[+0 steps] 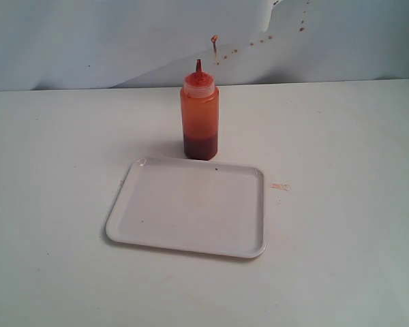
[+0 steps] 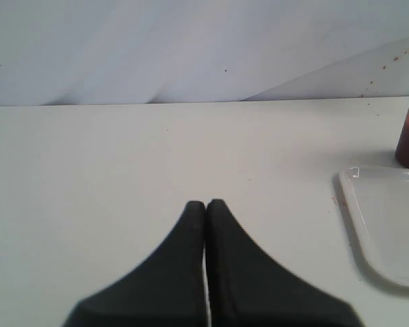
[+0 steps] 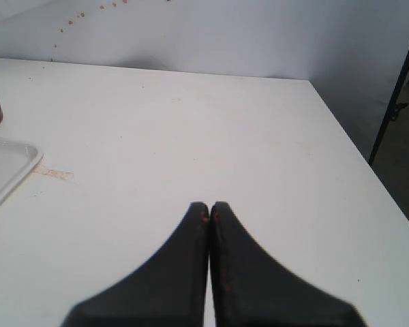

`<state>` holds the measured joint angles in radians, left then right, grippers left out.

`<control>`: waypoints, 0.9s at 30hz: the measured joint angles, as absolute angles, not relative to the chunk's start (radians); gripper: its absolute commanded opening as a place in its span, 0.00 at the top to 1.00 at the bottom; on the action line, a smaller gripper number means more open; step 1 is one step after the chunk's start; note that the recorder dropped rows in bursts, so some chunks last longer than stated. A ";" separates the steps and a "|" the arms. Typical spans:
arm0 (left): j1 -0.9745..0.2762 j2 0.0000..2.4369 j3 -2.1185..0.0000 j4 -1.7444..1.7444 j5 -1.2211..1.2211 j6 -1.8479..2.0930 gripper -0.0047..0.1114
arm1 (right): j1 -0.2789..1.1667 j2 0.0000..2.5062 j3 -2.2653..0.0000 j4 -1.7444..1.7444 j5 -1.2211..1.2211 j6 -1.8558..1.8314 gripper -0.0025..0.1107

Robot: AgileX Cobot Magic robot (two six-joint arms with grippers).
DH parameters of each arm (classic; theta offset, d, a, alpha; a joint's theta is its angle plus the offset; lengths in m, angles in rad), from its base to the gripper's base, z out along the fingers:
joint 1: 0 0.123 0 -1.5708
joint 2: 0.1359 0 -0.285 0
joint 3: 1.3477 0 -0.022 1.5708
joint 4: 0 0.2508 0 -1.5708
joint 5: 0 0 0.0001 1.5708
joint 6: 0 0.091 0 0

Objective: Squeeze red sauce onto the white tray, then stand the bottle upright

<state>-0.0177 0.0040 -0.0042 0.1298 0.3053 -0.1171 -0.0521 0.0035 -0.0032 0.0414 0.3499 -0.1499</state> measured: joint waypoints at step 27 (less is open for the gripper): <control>-0.018 0.004 -0.004 0.130 0.305 -0.117 0.96 | -0.052 0.003 -0.003 0.041 0.350 -0.150 0.98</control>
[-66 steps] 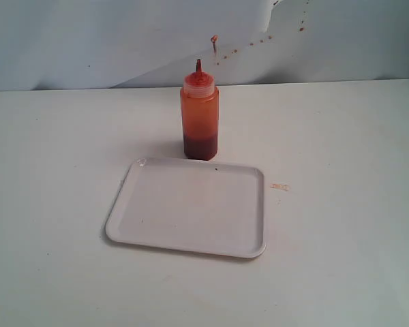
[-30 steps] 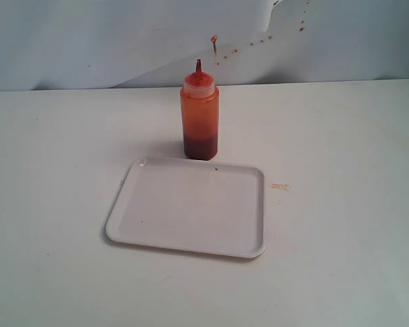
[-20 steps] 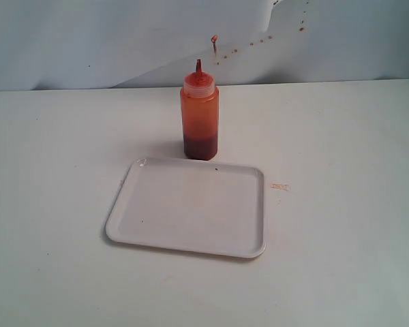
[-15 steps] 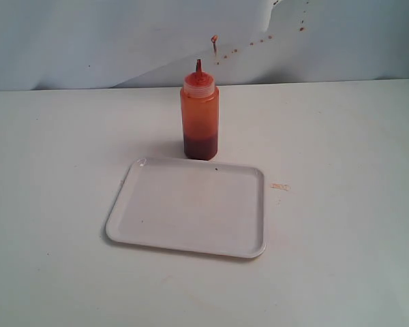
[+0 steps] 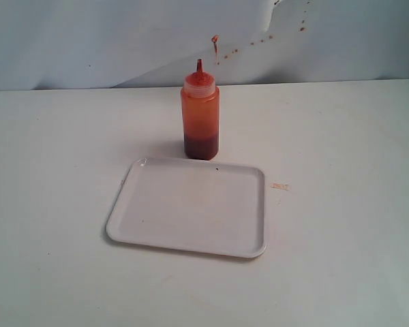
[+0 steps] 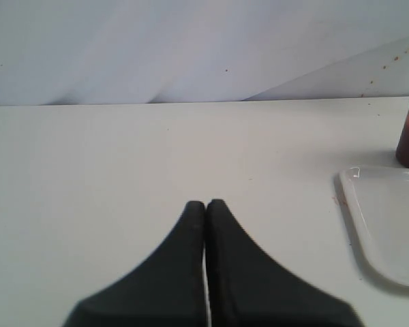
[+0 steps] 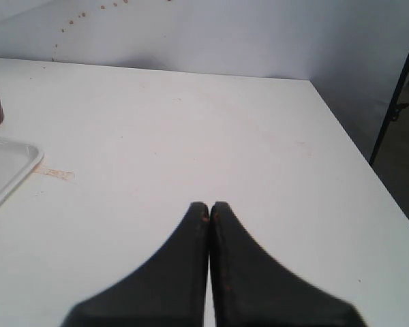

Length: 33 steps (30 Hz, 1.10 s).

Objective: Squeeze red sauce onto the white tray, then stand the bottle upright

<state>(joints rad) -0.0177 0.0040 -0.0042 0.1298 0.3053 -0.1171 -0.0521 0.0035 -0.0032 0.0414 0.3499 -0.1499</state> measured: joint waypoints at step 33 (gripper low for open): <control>-0.018 0.004 -0.004 0.238 0.047 -0.109 0.96 | -0.052 0.003 -0.003 0.041 0.350 -0.150 0.98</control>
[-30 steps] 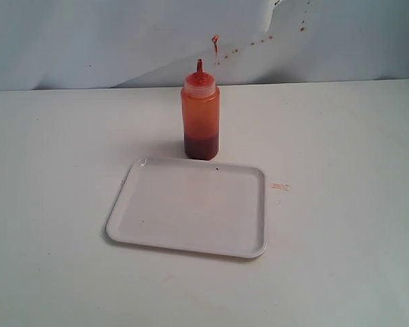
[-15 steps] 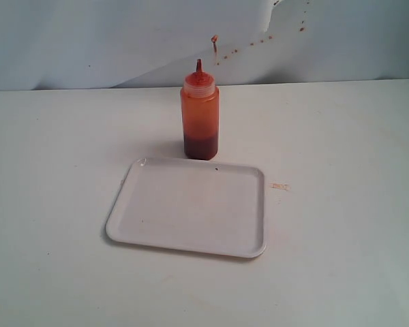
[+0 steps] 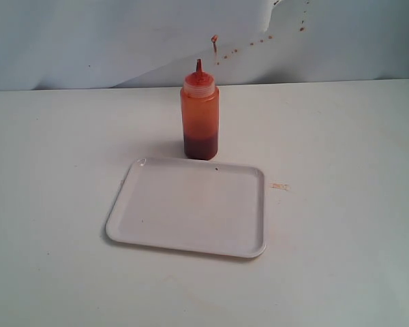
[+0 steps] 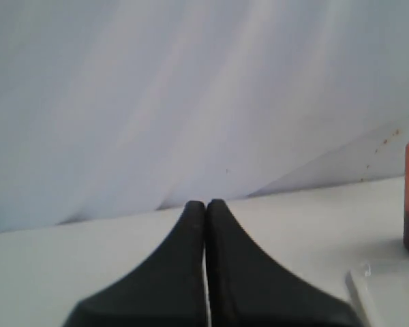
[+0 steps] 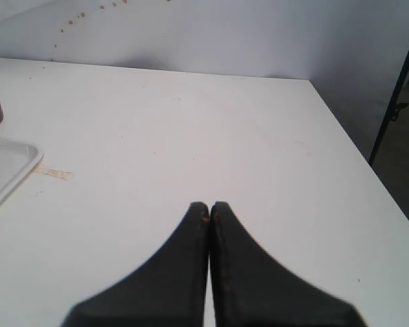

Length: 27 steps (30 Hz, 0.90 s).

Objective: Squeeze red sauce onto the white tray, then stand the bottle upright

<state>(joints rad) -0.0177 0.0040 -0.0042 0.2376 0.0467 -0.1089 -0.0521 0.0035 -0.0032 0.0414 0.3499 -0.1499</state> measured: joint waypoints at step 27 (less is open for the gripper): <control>-0.018 0.648 -0.099 0.027 -0.859 -0.290 0.96 | -0.052 0.003 -0.003 0.041 0.350 -0.150 0.98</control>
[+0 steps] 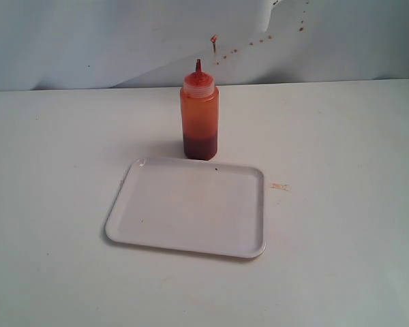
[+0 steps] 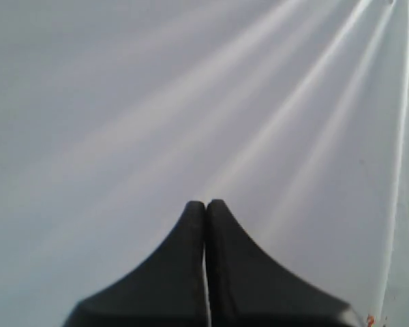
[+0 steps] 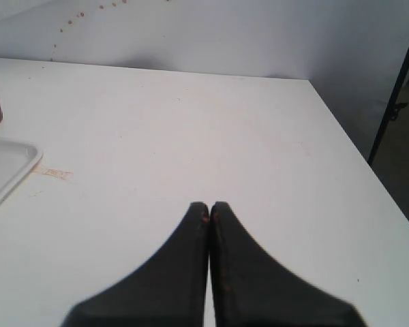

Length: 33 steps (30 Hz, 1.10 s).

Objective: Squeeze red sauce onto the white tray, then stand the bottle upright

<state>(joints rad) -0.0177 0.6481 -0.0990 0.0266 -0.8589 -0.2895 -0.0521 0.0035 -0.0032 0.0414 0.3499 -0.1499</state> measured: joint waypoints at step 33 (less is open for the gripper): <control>-0.016 2.402 -1.327 0.971 -1.195 -0.431 0.96 | -0.052 0.003 -0.003 0.041 0.350 -0.150 0.98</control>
<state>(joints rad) -0.0156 2.4023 -1.3275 0.9707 -1.1951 -0.4308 -0.0521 0.0035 -0.0032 0.0414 0.3499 -0.1499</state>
